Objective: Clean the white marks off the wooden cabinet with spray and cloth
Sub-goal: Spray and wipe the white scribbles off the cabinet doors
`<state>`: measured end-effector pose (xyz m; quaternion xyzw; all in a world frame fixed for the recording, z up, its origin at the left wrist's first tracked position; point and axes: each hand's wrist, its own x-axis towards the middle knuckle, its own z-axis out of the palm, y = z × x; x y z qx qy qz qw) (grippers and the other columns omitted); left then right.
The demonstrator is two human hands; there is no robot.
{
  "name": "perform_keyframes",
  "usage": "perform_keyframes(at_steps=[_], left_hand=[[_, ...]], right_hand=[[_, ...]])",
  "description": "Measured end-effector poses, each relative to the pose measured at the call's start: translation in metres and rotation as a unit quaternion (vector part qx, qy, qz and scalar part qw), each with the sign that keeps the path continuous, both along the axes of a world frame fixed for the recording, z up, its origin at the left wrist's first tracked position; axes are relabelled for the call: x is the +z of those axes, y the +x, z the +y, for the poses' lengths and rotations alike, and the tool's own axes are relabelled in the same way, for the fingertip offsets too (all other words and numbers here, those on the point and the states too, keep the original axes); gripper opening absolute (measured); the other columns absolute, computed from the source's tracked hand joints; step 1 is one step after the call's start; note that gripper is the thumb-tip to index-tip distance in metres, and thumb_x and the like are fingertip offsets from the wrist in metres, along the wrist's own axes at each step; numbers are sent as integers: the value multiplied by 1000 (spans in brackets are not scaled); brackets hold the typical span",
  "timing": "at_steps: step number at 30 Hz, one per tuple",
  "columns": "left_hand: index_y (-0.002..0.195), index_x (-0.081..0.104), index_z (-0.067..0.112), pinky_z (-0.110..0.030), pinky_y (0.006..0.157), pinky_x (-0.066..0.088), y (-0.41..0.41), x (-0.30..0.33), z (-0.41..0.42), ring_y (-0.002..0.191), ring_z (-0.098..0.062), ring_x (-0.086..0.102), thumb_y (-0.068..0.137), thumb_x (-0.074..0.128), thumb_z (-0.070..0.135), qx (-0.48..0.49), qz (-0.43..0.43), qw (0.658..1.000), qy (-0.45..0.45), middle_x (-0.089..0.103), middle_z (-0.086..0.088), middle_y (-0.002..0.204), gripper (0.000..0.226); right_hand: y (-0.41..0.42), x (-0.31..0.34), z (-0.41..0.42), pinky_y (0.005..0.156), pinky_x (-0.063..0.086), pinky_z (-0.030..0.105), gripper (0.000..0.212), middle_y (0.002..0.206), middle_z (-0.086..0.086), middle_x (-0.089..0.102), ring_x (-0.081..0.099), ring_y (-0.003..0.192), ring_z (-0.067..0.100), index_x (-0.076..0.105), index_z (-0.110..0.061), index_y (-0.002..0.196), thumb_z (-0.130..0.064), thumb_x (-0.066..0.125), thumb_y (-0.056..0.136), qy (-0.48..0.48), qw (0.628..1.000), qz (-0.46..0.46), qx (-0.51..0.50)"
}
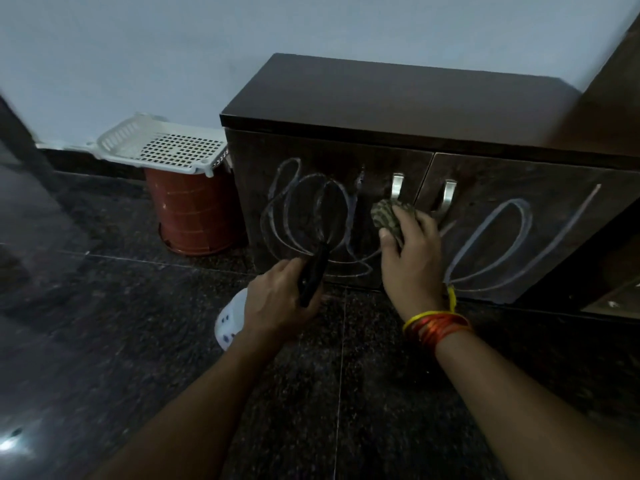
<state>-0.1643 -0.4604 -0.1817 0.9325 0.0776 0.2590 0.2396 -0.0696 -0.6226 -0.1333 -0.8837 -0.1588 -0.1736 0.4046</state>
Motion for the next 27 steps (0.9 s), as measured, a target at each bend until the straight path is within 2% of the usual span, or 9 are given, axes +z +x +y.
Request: perform_keyframes(at_steps=[3,5,9,13,20,24,27], left_hand=[[92,64,13,-28,50,39,-6,-8,10,58,-27,61,77,46,51,-17,26,998,62,65,-6,75,45],[99,66,12,-34,51,47,-11,-16,16,63,-29,65,77,46,53,-27,62,994,90,68,-9,82,51],[99,65,11,-35,55,47,-25,-30,28,68,-31,66,80,58,47,-27,124,985,120,68,-11,87,42],[111,62,15,-38,67,52,-36,-36,41,84,-29,67,83,64,40,-2,173,979,108,69,-9,103,38],[97,60,16,-33,64,46,-55,-38,64,77,-25,63,86,61,38,89,189,974,85,66,-7,93,25],[98,62,16,-34,65,49,-61,-38,69,76,-24,63,86,62,37,114,201,971,68,67,-6,92,24],[98,61,15,-37,67,53,-65,-43,72,77,-26,64,85,62,36,117,206,970,59,67,-7,92,24]], right_hand=[[-4,-12,-5,107,34,34,40,136,12,45,44,126,29,52,-9,134,-17,55,94,17,998,47,-32],[-4,-15,-8,107,34,33,41,136,13,44,44,126,30,51,-8,134,-17,55,94,26,995,78,-52],[-3,-18,-11,107,35,34,41,138,14,42,45,124,32,50,-8,135,-20,53,95,35,989,121,-73],[-4,-22,-6,106,34,31,40,135,15,44,47,121,33,52,-8,133,-18,55,94,36,987,135,-77],[-9,-28,10,103,36,32,40,136,12,42,46,122,31,51,-11,135,-21,52,96,42,982,165,-76],[-12,-29,18,107,37,39,40,136,13,42,46,122,33,52,-12,134,-22,53,95,39,983,167,-70],[-12,-28,20,107,37,40,39,134,14,44,47,120,33,53,-12,132,-22,54,94,40,984,161,-67]])
